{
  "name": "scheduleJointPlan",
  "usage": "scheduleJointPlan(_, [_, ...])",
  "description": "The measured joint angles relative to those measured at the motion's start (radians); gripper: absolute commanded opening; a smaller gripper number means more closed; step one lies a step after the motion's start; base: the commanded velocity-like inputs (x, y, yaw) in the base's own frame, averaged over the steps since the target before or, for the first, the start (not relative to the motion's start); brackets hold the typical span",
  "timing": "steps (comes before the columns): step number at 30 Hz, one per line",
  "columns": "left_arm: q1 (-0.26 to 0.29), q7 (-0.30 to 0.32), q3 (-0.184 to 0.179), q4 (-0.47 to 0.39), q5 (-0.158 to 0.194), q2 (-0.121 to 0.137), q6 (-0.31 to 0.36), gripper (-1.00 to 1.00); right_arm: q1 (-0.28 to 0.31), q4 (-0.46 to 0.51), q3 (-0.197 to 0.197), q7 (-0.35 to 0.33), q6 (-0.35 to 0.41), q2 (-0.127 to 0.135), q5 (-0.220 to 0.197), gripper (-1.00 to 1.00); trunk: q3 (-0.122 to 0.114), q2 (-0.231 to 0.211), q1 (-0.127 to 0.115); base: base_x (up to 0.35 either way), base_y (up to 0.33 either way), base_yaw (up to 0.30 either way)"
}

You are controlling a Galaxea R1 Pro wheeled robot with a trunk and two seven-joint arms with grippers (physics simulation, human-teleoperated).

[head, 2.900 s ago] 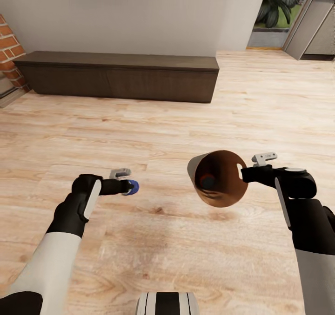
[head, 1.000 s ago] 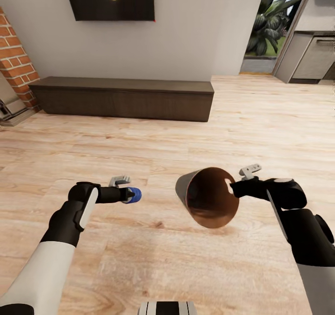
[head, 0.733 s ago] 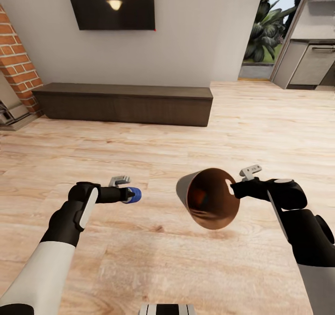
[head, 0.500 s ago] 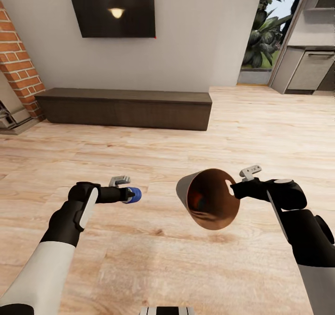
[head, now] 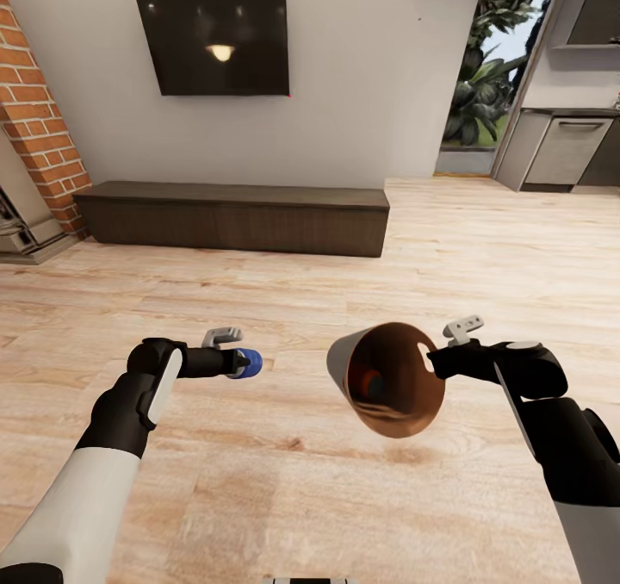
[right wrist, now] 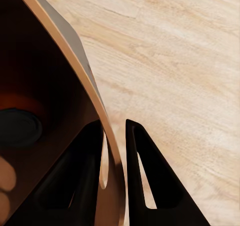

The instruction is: Put the three can of soda from the living room inside the tash can in the kitchen.

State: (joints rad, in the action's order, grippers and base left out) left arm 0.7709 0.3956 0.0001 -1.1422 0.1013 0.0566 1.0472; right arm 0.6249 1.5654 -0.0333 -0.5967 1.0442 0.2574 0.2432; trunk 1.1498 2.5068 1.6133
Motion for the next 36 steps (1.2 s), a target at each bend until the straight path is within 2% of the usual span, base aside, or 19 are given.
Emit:
scheduleJointPlan(8, [0.0,0.01,0.001,-0.007,0.003,0.001,0.0,-1.0,-0.008,-0.009,0.002,-0.002,0.0,0.001,0.0,-1.0,0.001,0.0,0.0,0.0,0.0,0.0])
scheduleJointPlan(11, [0.0,0.037,0.001,-0.003,0.004,0.002,0.0,-1.0,-0.008,-0.01,0.002,-0.002,0.0,0.002,0.0,-1.0,0.004,0.0,0.0,0.0,0.0,0.0])
scheduleJointPlan(13, [0.001,0.089,0.0,0.006,0.005,0.003,0.0,-1.0,-0.009,-0.012,0.003,-0.002,0.0,0.002,0.0,-1.0,0.006,0.0,0.0,0.0,0.0,0.0])
scheduleJointPlan(15, [0.001,0.169,0.0,0.029,0.003,0.008,0.0,-1.0,-0.009,-0.018,0.003,-0.002,0.0,0.002,0.001,-1.0,0.009,0.0,0.0,0.0,0.0,0.0])
scheduleJointPlan(18, [0.007,0.317,0.001,0.113,-0.007,0.056,-0.002,-1.0,-0.008,-0.026,0.005,-0.022,0.0,0.013,0.002,-1.0,0.014,0.0,0.0,0.0,0.0,0.0])
scheduleJointPlan(20, [0.009,0.361,0.001,0.153,-0.008,0.073,-0.002,-1.0,-0.007,-0.028,0.005,-0.048,-0.001,0.028,0.003,-1.0,0.017,0.0,0.0,0.0,0.0,0.0])
scheduleJointPlan(25, [0.012,0.388,0.001,0.18,-0.006,0.083,0.0,-1.0,-0.005,-0.043,0.005,-0.068,0.001,0.037,-0.003,-1.0,0.025,0.0,0.0,0.0,0.0,0.0])
scheduleJointPlan(30, [0.014,0.402,0.001,0.184,-0.003,0.084,0.0,-1.0,-0.002,-0.089,0.006,-0.075,-0.004,0.04,0.013,-1.0,0.033,0.0,0.0,0.0,0.0,0.0])
scheduleJointPlan(36, [0.018,0.479,0.001,0.174,0.001,0.092,0.0,-1.0,0.002,-0.171,0.005,-0.082,-0.001,0.04,0.004,-1.0,0.042,0.0,0.0,0.0,0.0,0.0])
